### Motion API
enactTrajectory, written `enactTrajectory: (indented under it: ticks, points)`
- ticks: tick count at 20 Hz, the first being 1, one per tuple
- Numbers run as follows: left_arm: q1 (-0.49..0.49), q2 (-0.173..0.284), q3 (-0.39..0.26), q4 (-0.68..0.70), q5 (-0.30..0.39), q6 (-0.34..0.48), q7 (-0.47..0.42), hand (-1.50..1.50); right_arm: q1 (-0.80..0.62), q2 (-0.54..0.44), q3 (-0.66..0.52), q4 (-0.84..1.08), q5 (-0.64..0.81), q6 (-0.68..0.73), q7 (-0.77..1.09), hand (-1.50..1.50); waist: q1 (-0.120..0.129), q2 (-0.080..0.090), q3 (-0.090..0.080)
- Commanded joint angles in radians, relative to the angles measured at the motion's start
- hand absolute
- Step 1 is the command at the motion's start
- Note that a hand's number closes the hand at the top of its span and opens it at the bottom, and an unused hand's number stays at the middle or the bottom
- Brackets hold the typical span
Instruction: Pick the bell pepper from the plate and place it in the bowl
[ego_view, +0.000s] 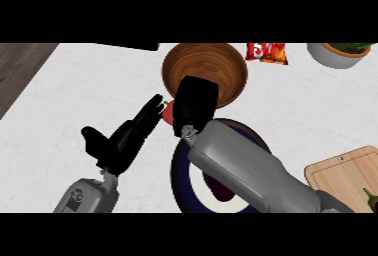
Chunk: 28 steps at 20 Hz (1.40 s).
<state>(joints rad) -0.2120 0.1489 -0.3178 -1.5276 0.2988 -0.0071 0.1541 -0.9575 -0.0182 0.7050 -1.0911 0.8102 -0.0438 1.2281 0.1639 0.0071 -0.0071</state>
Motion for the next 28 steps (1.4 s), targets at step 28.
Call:
enactTrajectory:
  ticks: [28]
  points:
    - [-0.054,-0.024,0.051,0.072,-0.013,0.029,-0.021,0.00,-0.597,0.017,-0.222,0.498,0.112,-0.129,0.241,1.50,-0.067,0.012,0.003]
